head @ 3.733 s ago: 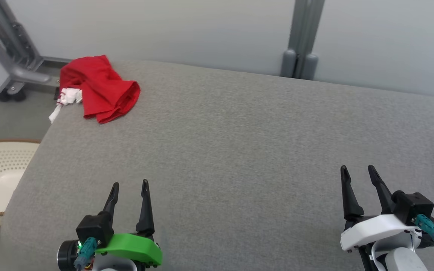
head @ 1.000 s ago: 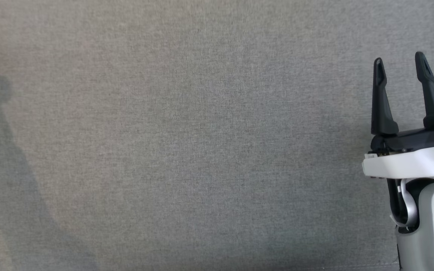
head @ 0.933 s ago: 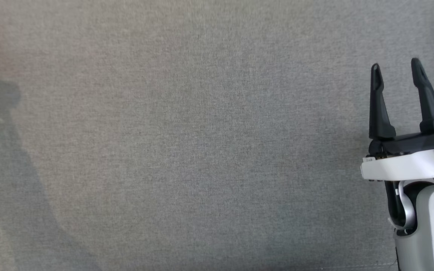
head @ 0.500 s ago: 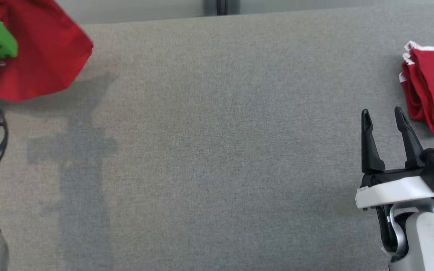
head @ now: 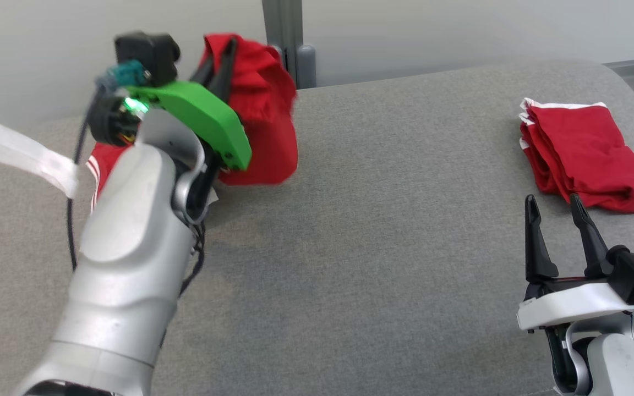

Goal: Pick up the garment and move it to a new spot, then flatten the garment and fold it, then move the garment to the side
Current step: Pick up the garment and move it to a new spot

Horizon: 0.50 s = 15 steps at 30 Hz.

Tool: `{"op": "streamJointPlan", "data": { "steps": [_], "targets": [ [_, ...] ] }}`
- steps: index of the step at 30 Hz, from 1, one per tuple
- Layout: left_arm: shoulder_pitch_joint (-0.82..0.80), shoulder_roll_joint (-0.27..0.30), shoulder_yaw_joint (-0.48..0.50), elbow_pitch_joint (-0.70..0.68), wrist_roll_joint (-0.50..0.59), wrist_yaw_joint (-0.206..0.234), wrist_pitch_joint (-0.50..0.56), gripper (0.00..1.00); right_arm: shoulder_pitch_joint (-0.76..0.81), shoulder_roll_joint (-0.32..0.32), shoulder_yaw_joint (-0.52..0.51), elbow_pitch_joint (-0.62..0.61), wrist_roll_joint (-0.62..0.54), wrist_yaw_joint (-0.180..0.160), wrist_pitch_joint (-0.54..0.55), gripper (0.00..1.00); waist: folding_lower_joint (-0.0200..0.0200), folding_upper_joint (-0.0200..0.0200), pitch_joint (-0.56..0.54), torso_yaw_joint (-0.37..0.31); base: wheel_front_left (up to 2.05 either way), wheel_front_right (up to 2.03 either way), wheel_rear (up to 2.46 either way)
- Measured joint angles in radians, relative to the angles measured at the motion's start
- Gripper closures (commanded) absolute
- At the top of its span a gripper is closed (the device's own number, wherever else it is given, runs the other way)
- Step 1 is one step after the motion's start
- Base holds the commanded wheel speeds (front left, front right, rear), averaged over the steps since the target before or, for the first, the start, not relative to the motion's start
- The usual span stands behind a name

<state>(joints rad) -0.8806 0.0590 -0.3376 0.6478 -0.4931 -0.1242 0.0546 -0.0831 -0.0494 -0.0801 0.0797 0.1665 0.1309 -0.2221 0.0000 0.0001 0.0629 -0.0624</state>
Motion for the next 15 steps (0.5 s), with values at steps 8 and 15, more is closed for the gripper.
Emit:
{"op": "streamJointPlan", "data": {
  "steps": [8,15],
  "targets": [
    [0.196,-0.011,-0.379,-0.076,-0.230,0.056,-0.073,1.00,-0.014,0.000,0.020,0.038,0.013,0.000,-0.017,0.00,0.0000,0.0000,0.033,-0.057,0.00,0.00,0.00],
    [0.254,-0.011,-0.627,-0.145,-0.399,0.163,-0.164,1.00,-0.026,0.000,0.028,0.067,0.017,0.000,-0.026,0.00,0.0000,0.0000,0.067,-0.082,0.00,0.00,0.00]
  ]
}}
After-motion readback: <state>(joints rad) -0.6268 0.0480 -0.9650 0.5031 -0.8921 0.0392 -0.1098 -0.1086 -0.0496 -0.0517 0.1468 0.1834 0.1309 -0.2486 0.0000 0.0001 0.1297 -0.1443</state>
